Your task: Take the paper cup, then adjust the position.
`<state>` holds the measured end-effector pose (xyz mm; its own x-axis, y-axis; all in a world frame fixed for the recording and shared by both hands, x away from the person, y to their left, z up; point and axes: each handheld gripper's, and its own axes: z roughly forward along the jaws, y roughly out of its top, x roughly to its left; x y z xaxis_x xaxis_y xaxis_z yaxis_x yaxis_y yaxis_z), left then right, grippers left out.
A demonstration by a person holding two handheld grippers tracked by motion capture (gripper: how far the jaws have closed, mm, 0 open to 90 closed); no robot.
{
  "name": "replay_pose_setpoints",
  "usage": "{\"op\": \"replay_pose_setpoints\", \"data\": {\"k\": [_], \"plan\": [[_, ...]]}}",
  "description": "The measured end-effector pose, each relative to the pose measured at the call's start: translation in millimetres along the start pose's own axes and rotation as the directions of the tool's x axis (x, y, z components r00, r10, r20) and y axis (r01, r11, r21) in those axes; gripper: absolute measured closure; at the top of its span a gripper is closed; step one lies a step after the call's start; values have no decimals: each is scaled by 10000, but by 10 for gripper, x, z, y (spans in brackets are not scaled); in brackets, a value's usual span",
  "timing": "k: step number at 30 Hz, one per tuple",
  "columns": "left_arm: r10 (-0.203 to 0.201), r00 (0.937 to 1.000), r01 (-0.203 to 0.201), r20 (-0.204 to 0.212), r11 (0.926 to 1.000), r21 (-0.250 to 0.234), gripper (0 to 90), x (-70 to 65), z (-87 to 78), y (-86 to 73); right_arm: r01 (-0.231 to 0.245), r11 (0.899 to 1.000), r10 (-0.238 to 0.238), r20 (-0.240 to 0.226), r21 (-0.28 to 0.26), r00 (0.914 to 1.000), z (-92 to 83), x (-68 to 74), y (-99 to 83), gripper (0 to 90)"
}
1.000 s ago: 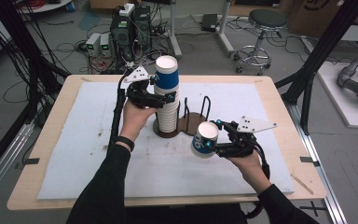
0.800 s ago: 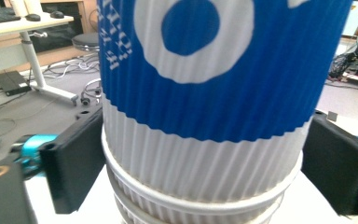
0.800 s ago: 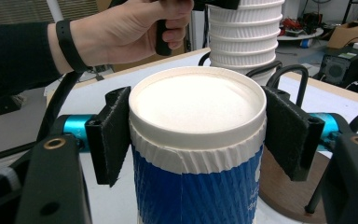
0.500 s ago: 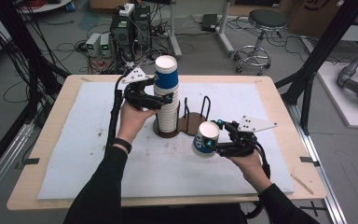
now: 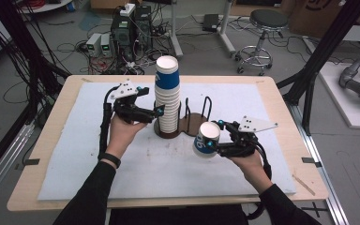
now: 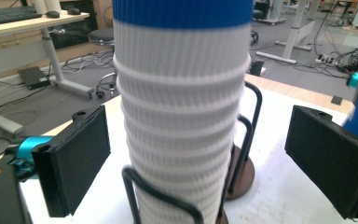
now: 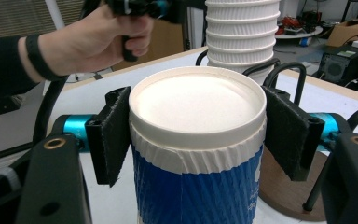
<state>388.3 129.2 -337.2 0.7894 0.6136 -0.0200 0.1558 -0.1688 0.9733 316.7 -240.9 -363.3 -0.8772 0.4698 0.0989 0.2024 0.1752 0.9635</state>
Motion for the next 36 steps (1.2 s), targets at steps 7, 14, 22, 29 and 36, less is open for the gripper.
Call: {"op": "replay_pose_setpoints", "data": {"k": [7,14,22,29,36], "plan": [[51,9999,-50,-144,10000,11,65,-171,-198,-248,-15,10000,15,144,49,9999,9,-9,-4,300],[-245,9994,240,240,9995,215,66,-377,-337,-517,-36,10000,34,254,67,9997,6,-29,-21,300],[-70,9999,65,135,9991,414,66,-573,-477,-646,-140,9999,138,321,80,9994,4,-34,-36,300],[113,9981,-141,605,9988,461,66,-651,-423,-652,-114,9999,115,257,-26,9996,-6,-26,-33,300],[119,9866,-182,1626,9991,378,66,-734,-306,-651,-135,9999,137,117,-100,9998,-11,-29,-31,299]]}}
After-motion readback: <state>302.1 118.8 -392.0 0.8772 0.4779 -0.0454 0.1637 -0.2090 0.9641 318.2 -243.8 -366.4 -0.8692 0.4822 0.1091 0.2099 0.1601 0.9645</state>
